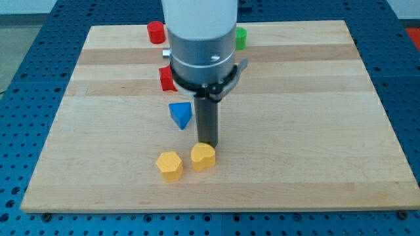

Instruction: Push the yellow heart up a bit

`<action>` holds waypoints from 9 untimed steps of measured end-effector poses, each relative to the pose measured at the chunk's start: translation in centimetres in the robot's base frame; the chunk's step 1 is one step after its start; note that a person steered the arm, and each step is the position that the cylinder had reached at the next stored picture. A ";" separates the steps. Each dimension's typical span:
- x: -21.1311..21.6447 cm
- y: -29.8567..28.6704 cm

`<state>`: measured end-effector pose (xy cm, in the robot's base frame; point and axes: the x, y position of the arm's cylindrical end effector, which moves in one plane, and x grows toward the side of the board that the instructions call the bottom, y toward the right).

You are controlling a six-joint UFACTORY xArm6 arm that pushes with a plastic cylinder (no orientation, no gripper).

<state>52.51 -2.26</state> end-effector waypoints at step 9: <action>-0.8 -8.1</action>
